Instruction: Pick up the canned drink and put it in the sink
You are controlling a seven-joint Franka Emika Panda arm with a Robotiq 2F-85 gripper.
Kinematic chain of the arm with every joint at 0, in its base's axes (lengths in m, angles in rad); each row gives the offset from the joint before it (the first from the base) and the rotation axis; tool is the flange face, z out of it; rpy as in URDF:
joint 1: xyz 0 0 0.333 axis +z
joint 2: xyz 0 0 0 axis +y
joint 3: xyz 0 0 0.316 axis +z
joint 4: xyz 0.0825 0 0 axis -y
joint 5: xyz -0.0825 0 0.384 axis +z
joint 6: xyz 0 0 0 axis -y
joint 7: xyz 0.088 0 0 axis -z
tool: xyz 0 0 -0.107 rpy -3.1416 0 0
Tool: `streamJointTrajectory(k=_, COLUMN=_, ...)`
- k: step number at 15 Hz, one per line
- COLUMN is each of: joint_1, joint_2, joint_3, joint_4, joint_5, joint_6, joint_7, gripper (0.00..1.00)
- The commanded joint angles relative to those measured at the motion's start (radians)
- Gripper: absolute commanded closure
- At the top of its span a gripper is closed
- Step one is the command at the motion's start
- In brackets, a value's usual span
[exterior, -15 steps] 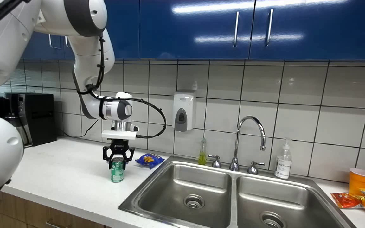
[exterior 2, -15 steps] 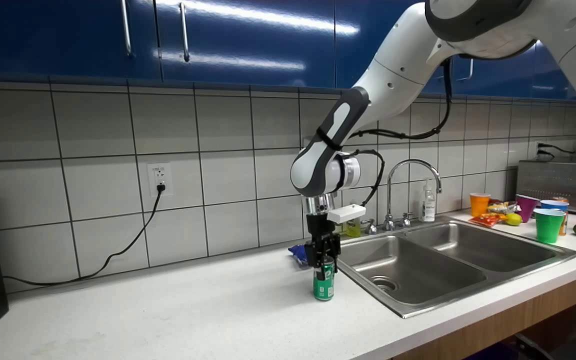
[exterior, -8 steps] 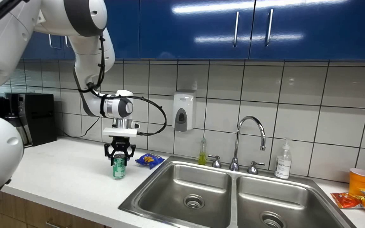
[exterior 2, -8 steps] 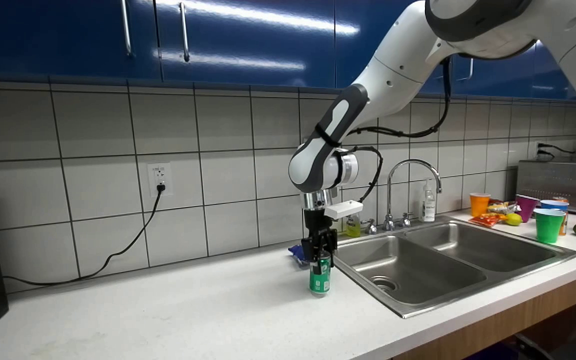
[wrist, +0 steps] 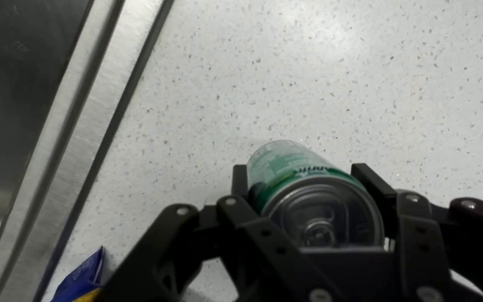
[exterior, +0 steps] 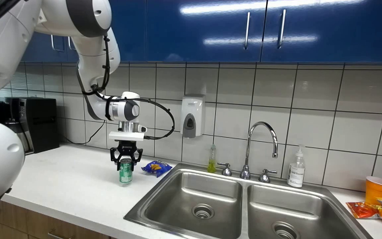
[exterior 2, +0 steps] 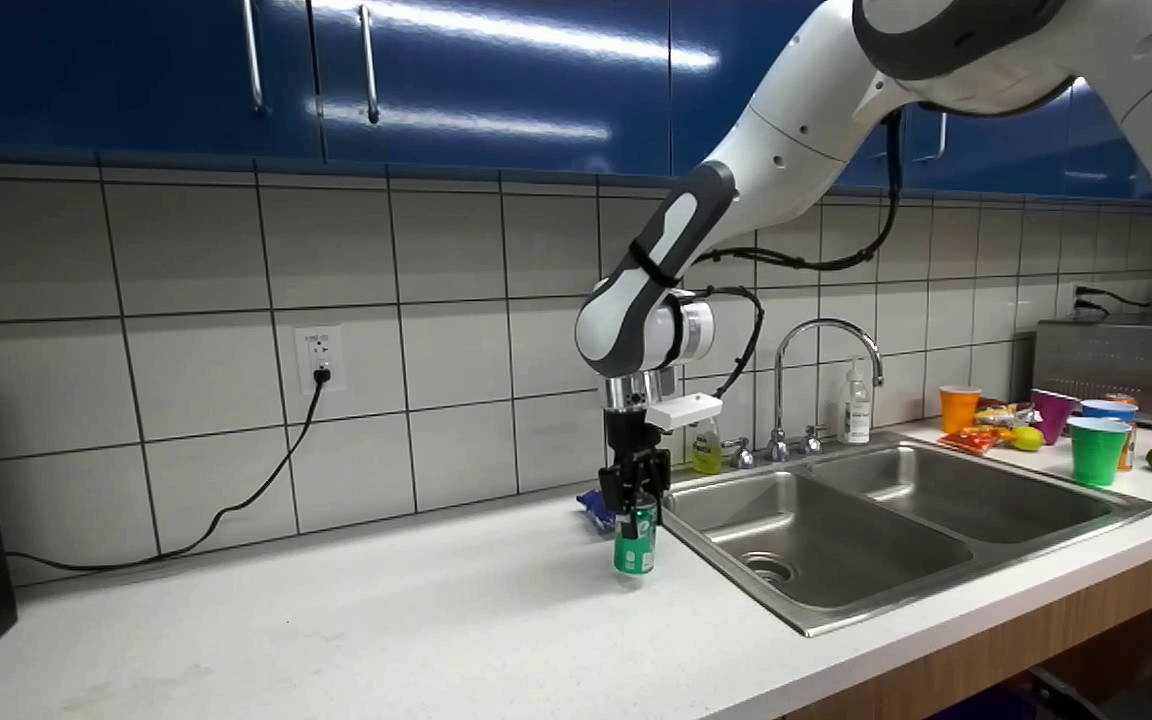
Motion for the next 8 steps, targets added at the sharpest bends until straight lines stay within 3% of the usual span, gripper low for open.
streamJointTrajectory(k=1, joint_1=-0.007, joint_2=-0.044, joint_3=0.012, joint_4=-0.015, joint_5=-0.013, joint_6=-0.016, joint_7=0.006, gripper=0.62)
streamJointTrajectory(k=8, joint_1=-0.011, joint_2=-0.087, joint_3=0.016, joint_4=-0.047, joint_5=-0.002, joint_6=-0.016, joint_7=0.005, gripper=0.62)
